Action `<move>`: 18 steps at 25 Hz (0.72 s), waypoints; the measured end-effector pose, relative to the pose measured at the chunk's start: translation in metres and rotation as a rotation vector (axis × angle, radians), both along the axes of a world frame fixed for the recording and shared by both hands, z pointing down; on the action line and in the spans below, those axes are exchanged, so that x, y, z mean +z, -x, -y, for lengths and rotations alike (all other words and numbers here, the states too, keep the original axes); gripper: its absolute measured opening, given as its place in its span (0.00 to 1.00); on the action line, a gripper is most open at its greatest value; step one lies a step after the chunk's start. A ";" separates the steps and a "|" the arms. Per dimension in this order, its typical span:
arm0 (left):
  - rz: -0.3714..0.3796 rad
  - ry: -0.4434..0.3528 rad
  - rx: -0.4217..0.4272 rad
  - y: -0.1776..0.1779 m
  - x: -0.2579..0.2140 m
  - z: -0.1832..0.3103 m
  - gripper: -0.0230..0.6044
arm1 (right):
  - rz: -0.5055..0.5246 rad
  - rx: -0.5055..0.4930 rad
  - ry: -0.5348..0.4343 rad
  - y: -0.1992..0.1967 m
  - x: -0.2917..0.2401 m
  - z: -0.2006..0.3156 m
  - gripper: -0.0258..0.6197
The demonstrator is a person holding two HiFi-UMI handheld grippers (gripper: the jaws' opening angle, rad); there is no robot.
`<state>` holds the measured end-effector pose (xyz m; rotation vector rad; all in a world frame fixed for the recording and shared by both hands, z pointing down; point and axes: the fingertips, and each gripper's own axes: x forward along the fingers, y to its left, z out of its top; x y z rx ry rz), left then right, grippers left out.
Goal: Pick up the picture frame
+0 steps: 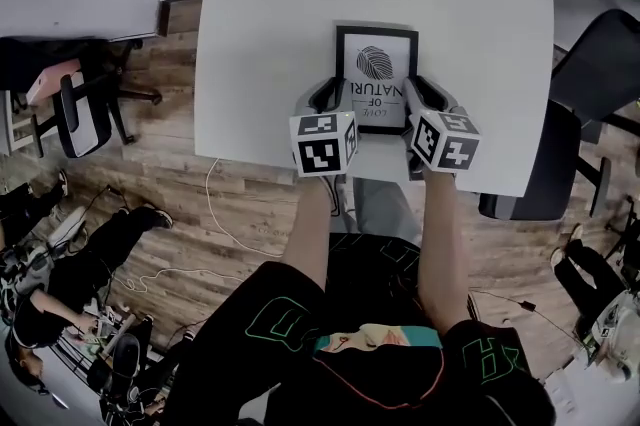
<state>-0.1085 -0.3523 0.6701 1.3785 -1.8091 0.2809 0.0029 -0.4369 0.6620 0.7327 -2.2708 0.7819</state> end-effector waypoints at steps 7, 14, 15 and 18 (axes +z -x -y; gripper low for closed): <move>0.018 -0.042 0.005 0.003 -0.016 -0.014 0.15 | 0.030 0.015 -0.037 0.002 -0.014 -0.014 0.17; 0.030 -0.097 0.009 0.015 -0.036 -0.033 0.15 | 0.069 0.027 -0.099 0.013 -0.035 -0.033 0.16; 0.033 -0.102 0.009 0.017 -0.038 -0.037 0.15 | 0.071 0.026 -0.107 0.015 -0.037 -0.037 0.16; 0.041 -0.118 0.008 0.021 -0.045 -0.050 0.15 | 0.079 0.027 -0.124 0.020 -0.044 -0.049 0.16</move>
